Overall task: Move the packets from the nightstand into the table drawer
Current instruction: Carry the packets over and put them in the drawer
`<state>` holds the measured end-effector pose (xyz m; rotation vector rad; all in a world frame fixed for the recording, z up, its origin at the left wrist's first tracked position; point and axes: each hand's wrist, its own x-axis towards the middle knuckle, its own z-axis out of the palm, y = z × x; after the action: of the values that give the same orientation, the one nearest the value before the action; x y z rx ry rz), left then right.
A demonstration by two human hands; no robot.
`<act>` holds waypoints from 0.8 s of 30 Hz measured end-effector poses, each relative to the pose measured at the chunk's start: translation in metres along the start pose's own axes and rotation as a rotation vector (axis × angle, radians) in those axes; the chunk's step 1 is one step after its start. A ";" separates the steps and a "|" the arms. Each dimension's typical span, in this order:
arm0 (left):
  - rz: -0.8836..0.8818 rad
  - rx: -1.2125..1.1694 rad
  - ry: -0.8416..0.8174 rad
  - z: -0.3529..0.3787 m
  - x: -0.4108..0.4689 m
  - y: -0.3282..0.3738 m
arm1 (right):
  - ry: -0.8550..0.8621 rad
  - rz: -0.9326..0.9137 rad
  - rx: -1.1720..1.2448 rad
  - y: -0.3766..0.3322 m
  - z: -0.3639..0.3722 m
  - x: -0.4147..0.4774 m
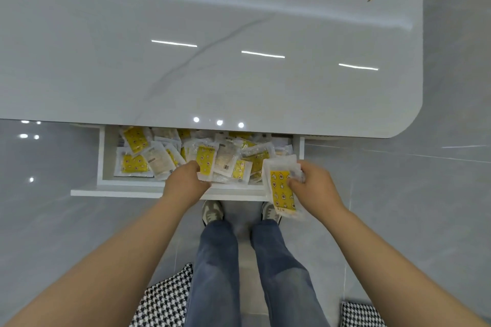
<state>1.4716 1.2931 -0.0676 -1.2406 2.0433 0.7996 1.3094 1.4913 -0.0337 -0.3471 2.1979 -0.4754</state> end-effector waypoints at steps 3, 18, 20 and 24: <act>0.056 0.083 0.001 -0.004 -0.006 -0.011 | -0.023 -0.034 -0.027 -0.010 0.007 0.010; 0.151 0.243 -0.012 -0.040 -0.036 -0.039 | -0.023 -0.206 -0.585 -0.071 0.033 0.029; 0.175 0.241 -0.003 -0.053 -0.046 -0.035 | -0.032 -0.234 -0.635 -0.076 0.024 0.011; 0.249 0.223 0.043 -0.084 -0.077 -0.025 | -0.070 -0.242 -0.650 -0.090 -0.002 -0.033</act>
<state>1.5079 1.2620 0.0392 -0.9002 2.2812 0.6372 1.3356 1.4247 0.0300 -0.9657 2.2031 0.1439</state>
